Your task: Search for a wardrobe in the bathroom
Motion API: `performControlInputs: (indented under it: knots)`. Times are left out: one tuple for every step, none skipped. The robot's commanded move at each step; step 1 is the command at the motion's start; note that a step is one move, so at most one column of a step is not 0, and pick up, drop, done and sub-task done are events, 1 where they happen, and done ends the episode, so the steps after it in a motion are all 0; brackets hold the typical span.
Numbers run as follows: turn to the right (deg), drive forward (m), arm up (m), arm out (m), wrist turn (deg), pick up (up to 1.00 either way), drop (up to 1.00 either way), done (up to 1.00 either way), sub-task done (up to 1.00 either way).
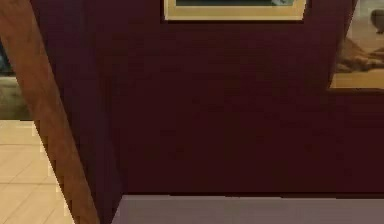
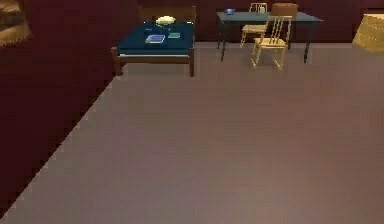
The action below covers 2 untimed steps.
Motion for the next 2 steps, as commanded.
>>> performControlInputs:
  knots:
    - [-39.0,0.0,0.0,0.0,0.0,0.0,0.0,0.0,0.0]
    - [0.0,0.65,0.0,0.0,0.0,0.0,0.0,0.0,0.0]
